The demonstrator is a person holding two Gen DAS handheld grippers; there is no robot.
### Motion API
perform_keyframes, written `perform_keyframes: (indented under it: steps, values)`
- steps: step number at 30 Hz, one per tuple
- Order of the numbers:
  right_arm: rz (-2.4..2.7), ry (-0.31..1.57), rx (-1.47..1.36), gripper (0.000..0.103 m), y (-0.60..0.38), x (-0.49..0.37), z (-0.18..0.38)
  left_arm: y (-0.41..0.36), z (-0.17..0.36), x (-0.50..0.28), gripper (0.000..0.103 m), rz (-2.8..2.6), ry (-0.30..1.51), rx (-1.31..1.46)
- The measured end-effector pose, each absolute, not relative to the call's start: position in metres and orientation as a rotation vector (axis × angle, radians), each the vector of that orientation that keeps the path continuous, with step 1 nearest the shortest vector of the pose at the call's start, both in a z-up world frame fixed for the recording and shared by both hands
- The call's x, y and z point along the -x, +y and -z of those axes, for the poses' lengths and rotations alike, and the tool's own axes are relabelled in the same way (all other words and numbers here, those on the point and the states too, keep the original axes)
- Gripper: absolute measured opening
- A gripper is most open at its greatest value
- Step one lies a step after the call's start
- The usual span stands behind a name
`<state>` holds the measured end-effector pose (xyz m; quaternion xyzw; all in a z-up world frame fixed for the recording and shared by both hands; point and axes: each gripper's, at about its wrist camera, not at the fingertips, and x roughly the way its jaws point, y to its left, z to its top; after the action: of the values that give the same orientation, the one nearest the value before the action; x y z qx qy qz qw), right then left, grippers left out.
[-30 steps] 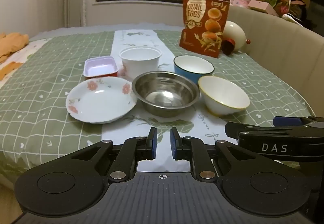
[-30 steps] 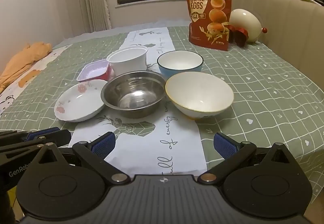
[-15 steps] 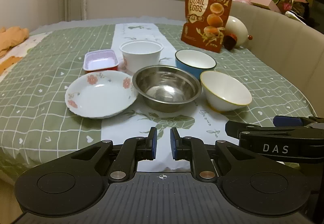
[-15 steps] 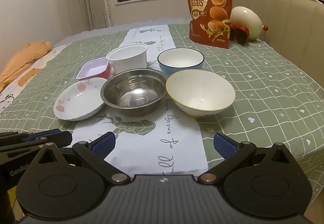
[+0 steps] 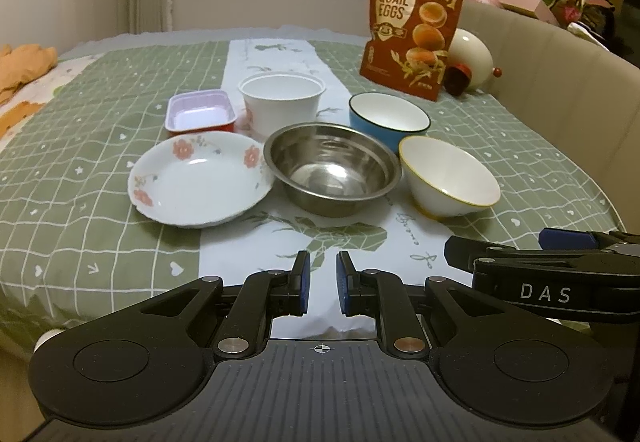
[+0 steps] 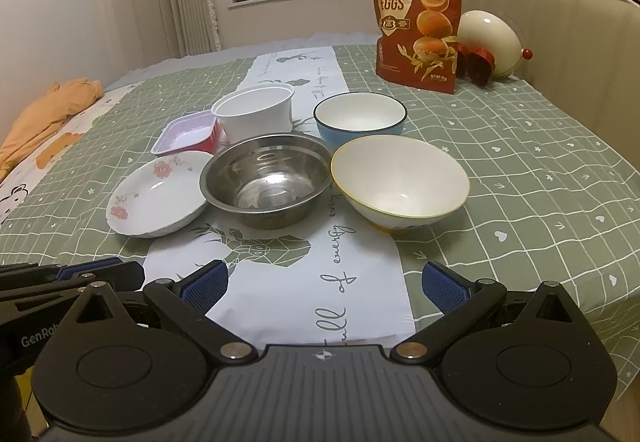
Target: Organize plates and bowls
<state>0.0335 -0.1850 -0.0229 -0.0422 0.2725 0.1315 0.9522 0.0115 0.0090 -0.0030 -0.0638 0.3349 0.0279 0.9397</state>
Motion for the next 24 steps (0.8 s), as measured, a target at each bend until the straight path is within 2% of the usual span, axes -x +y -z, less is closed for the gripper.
perform_keyframes:
  steps: [24]
  values:
    - [-0.278, 0.561, 0.093, 0.103, -0.1805, -0.0354, 0.0267, 0.0106, 0.0046, -0.0129, 0.017, -0.055, 0.691, 0.138]
